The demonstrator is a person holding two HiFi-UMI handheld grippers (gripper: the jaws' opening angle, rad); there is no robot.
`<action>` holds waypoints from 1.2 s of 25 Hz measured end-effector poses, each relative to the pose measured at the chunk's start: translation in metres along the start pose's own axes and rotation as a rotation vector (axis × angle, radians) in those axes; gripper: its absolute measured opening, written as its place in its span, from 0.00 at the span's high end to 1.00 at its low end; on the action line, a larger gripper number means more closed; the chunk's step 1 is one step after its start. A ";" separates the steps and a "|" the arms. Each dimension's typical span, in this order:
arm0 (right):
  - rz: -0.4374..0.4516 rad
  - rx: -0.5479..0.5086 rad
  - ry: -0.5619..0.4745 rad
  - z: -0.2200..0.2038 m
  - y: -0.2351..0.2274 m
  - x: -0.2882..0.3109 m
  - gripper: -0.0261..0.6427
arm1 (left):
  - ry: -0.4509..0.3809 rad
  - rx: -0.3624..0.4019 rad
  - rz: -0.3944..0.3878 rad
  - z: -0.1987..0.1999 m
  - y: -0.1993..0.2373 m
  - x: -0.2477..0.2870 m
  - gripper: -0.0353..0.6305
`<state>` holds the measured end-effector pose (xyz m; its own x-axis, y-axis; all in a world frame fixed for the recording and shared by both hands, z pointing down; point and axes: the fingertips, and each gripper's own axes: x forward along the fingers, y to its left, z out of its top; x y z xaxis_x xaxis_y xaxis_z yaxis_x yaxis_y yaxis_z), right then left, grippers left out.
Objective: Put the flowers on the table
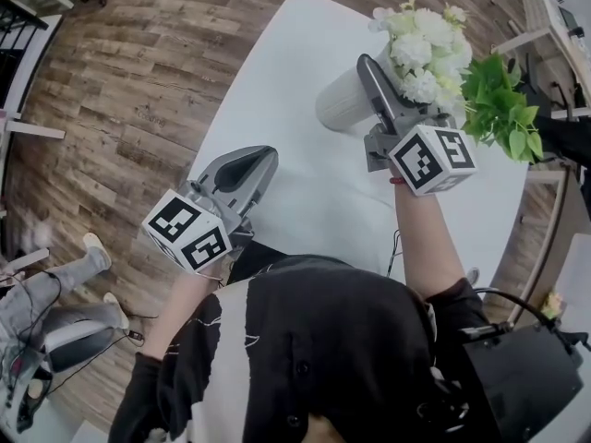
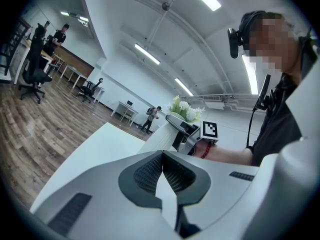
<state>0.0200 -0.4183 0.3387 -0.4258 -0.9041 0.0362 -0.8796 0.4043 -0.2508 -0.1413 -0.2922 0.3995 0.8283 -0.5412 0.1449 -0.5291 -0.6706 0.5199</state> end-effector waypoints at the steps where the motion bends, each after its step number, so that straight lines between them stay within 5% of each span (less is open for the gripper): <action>1: 0.004 -0.006 0.004 -0.001 0.002 0.001 0.43 | -0.002 -0.002 0.003 0.000 0.001 -0.001 0.93; 30: 0.076 -0.107 0.014 -0.009 0.031 -0.001 0.43 | 0.020 -0.046 0.001 -0.023 -0.009 -0.008 0.93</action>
<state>-0.0091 -0.4039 0.3398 -0.4947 -0.8684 0.0350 -0.8617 0.4849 -0.1491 -0.1393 -0.2706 0.4131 0.8317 -0.5312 0.1616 -0.5209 -0.6459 0.5582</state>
